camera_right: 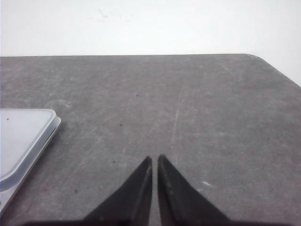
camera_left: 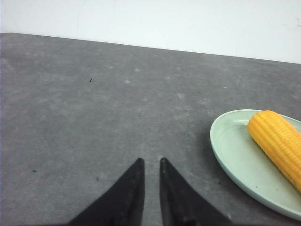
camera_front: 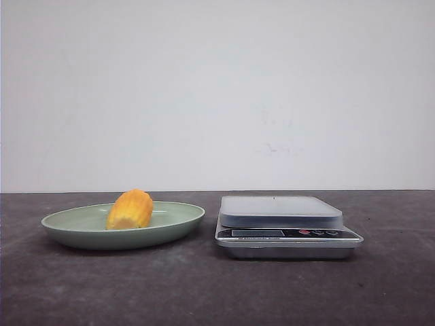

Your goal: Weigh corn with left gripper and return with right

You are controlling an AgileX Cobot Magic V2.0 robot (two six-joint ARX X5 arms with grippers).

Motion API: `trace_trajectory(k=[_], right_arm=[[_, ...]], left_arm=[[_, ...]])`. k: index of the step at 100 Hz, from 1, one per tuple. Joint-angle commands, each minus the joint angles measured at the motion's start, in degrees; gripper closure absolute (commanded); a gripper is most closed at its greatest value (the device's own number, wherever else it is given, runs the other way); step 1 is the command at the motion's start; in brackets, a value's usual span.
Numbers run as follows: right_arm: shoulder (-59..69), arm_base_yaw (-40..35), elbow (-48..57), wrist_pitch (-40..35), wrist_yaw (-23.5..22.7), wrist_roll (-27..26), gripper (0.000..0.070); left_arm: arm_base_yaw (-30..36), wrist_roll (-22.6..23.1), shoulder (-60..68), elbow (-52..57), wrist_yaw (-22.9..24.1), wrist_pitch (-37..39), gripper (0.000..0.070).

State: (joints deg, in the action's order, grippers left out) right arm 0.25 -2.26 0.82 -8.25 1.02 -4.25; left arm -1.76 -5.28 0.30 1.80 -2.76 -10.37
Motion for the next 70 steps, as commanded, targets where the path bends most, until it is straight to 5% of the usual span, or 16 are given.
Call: trace_trajectory(k=[1, 51, 70], right_arm=[[0.0, -0.3, -0.2, -0.5, -0.2, -0.5, 0.0684], [0.0, -0.6, -0.2, -1.9, -1.0, -1.3, 0.0685], [0.0, -0.6, -0.2, -1.9, -1.2, -2.6, 0.0686]], left_arm=[[-0.2, 0.7, -0.1, -0.8, 0.0, -0.4, 0.0685], [-0.1, -0.4, -0.1, -0.8, -0.1, 0.7, 0.0685], [-0.1, -5.2, -0.1, -0.8, -0.1, 1.5, 0.0686]])
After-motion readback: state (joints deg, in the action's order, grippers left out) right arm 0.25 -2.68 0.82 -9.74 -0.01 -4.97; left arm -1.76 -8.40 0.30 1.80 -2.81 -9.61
